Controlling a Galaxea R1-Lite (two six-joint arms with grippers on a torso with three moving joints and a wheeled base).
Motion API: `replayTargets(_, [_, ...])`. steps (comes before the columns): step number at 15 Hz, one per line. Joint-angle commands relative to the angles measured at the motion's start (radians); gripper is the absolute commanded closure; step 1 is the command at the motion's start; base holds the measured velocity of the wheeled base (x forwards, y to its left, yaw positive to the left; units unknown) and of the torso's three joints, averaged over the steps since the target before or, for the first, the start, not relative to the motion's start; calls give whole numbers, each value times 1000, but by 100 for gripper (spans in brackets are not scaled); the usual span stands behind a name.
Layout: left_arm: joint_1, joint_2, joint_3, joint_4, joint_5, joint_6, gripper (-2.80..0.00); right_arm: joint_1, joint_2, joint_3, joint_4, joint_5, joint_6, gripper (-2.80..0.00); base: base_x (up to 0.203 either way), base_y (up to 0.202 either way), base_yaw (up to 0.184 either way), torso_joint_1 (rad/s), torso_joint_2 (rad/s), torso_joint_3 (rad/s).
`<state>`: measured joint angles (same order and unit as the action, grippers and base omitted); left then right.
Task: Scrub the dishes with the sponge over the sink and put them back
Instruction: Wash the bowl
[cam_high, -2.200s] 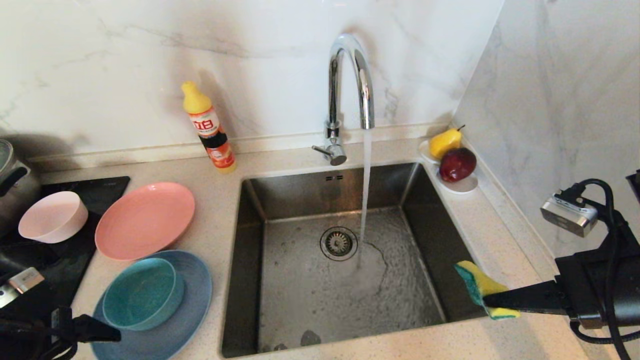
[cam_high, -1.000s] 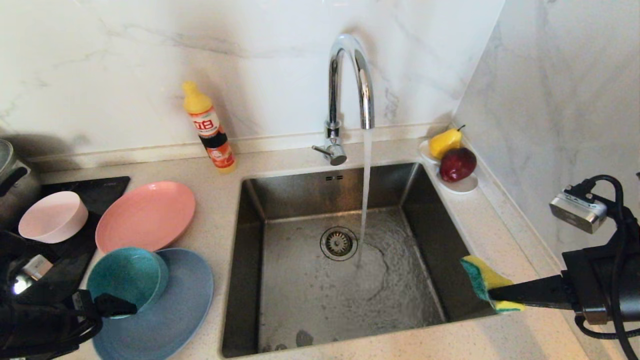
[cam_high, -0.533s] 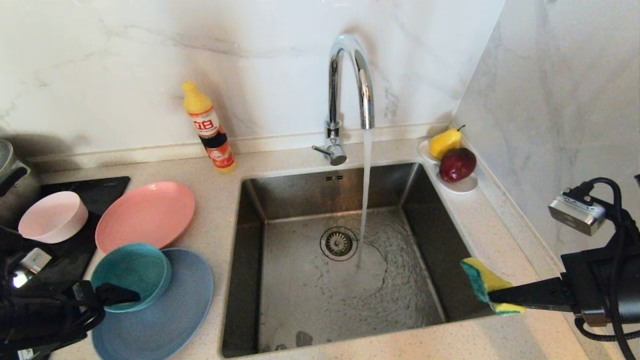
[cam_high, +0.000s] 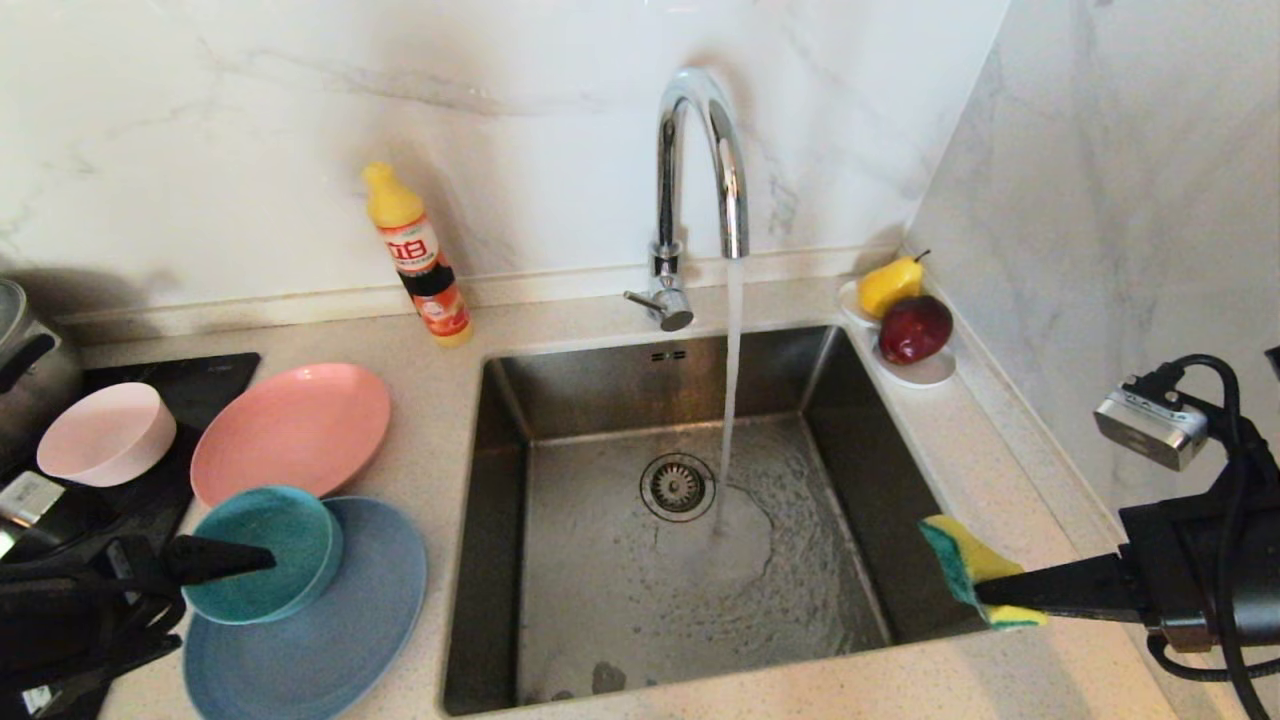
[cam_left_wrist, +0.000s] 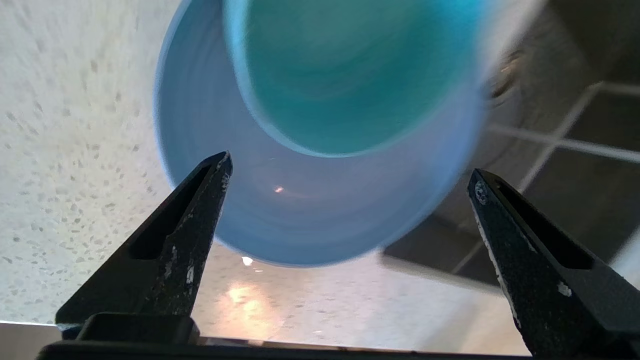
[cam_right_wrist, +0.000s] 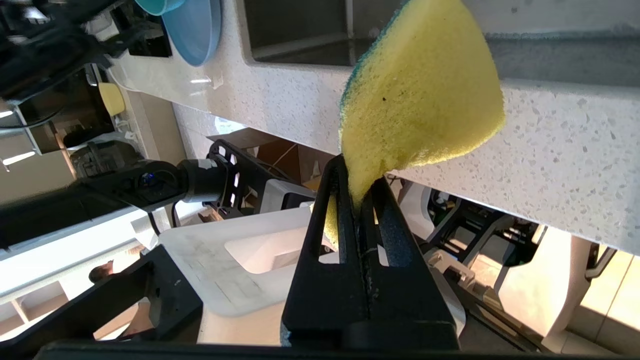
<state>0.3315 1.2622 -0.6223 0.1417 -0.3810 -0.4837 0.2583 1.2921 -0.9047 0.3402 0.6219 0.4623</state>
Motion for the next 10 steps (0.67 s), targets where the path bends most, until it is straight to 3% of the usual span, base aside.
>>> replayTargets(1, [1, -89, -51, 47, 4, -5, -280, 1, 0, -5, 2, 4, 2, 0, 0, 0, 0, 0, 0, 0])
replayTargets(5, [8, -10, -98, 79, 169, 30, -280, 4, 6, 3, 2, 2, 2, 0, 0, 0, 0, 0, 0, 0])
replayTargets(10, [20, 125, -99, -46, 198, 88, -280, -2, 18, 7, 2, -1, 2, 0, 0, 0, 0, 0, 0, 0])
